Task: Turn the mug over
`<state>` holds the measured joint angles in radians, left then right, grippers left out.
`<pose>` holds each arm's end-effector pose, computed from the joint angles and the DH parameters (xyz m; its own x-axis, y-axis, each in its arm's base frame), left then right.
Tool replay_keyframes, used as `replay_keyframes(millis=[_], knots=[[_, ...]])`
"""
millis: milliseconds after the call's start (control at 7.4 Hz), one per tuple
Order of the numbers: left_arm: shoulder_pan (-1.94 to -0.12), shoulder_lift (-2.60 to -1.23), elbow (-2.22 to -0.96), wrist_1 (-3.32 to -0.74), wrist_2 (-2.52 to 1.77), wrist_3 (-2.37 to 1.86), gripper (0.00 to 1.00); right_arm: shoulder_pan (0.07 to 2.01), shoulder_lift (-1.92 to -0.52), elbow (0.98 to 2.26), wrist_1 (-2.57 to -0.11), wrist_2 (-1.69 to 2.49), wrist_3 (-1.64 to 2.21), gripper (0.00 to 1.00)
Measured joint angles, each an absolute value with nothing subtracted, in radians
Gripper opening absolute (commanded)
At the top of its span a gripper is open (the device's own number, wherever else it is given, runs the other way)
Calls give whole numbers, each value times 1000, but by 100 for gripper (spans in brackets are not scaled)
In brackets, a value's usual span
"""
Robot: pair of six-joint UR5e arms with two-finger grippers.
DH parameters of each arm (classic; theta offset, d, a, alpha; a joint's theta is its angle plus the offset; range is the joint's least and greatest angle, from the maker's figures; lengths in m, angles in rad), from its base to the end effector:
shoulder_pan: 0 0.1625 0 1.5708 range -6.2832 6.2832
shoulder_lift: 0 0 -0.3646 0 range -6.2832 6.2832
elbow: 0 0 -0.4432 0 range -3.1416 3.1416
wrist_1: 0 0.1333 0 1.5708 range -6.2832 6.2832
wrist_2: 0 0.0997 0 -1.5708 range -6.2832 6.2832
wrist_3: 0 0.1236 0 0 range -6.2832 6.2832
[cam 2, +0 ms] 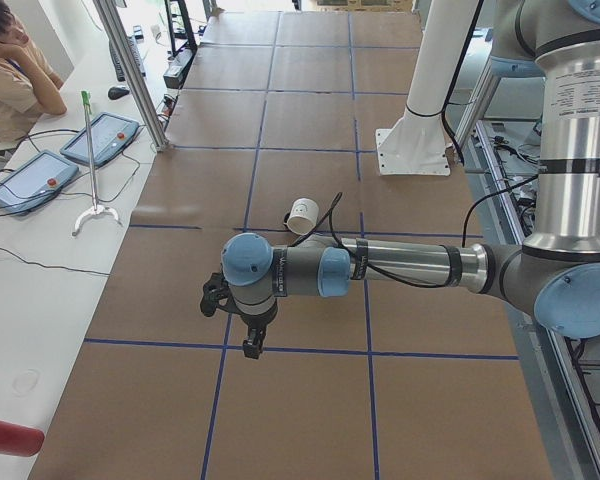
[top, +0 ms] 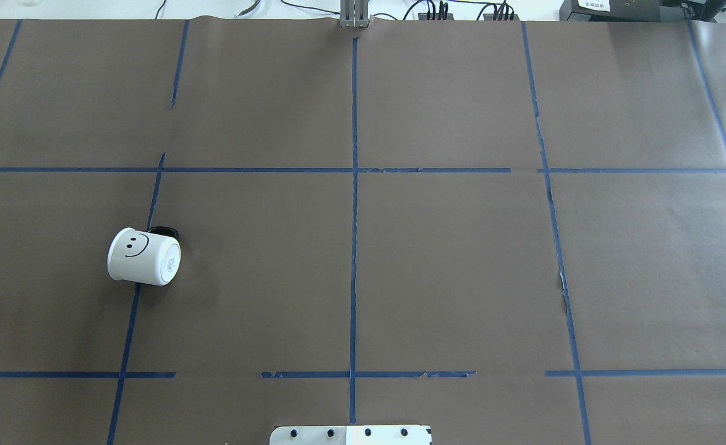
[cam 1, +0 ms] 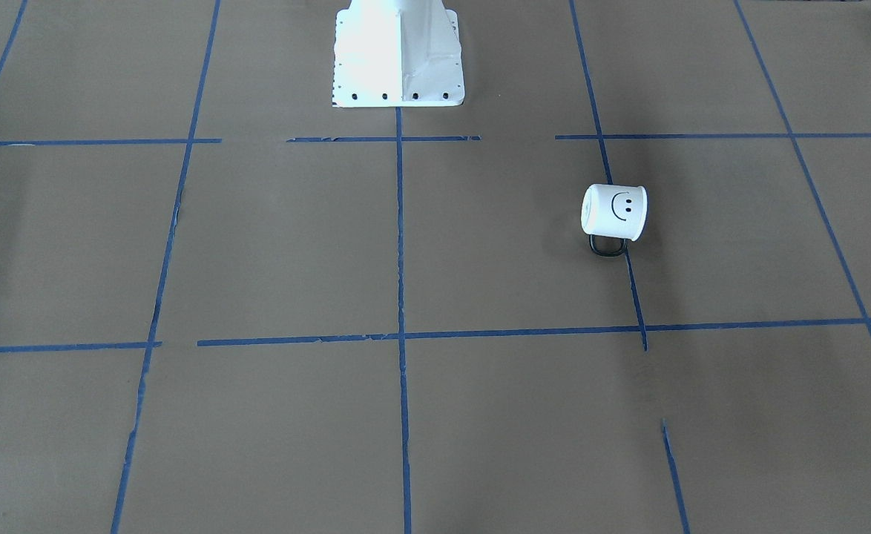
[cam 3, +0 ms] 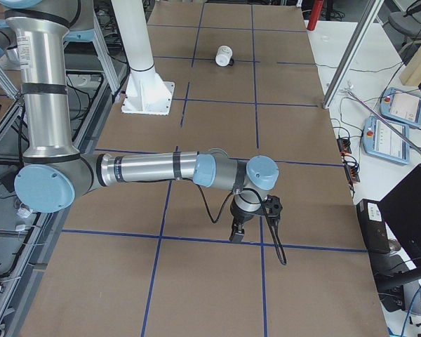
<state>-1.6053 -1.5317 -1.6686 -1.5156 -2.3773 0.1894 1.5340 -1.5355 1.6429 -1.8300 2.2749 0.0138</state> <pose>-0.0623 -0.5263 0.5860 0.6858 0.1672 -0.7083 -0.0964 0.9855 0.1394 0.0335 -0.5394 0.5876 0.7657 0.0834 0.6378 0.0258 0.9868 -0.1600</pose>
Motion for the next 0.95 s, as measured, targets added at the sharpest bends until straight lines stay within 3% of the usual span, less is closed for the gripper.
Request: replay_keyframes(millis=[946], knots=[[-1596, -1532, -1668, -1673, -2309, 186, 100, 1534, -1535, 1643, -1830, 2275, 14, 100]])
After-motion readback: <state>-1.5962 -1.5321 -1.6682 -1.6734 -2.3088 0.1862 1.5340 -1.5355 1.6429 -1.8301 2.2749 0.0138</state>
